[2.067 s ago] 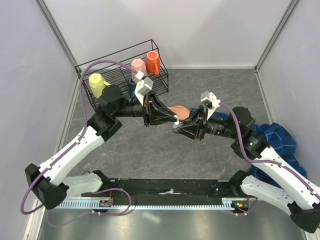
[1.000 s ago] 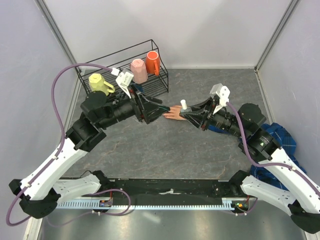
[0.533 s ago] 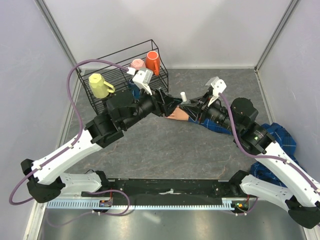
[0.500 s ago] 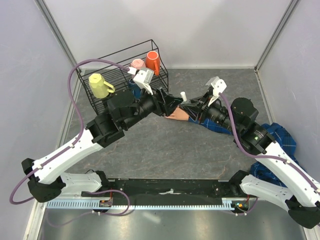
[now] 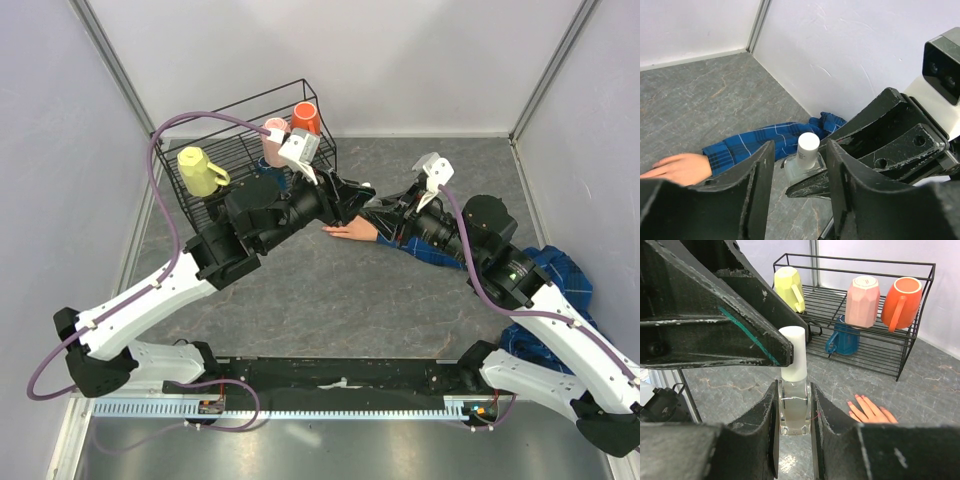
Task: Paint the nails
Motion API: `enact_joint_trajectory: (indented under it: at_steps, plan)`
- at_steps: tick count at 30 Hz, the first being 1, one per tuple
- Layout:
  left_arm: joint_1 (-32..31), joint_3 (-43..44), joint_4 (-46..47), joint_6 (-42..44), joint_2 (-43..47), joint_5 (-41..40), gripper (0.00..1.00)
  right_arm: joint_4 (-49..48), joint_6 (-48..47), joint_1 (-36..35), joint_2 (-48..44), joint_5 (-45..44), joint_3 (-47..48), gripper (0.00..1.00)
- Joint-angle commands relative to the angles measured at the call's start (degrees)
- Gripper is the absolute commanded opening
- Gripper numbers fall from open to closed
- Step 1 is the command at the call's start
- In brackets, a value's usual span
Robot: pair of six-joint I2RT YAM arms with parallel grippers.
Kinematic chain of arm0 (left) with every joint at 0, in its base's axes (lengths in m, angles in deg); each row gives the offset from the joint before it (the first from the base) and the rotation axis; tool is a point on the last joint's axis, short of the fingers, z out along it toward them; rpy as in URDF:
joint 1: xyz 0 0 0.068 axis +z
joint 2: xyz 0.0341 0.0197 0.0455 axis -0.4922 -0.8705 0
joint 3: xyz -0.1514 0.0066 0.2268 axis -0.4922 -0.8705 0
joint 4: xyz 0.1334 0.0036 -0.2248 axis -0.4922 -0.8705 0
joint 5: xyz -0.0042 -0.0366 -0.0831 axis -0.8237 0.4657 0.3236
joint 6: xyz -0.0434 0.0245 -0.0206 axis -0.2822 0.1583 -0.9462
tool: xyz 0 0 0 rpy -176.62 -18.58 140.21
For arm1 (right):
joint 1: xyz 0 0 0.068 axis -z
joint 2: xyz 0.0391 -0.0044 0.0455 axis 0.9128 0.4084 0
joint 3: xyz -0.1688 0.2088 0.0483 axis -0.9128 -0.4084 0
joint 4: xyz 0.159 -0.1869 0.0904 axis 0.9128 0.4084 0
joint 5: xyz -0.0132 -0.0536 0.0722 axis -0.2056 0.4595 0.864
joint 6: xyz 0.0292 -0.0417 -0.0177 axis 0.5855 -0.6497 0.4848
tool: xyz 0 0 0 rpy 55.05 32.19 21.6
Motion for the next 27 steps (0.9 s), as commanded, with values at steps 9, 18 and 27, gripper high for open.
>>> enact_joint_trajectory:
  at_steps: [9,18,27]
  plan:
    - [-0.3,0.9,4.1,2.3,-0.4,5.3,0.34,-2.6,1.6,-0.1,-1.4,-0.2,2.3,0.0]
    - [-0.2,-1.3,5.7,4.8,0.5,14.2,0.14,-3.1,2.5,-0.1,-2.2,1.5,2.3,0.0]
    - [4.1,-7.9,13.8,9.7,3.4,42.7,0.02,-7.0,2.9,-0.1,-5.2,12.6,0.3,0.0]
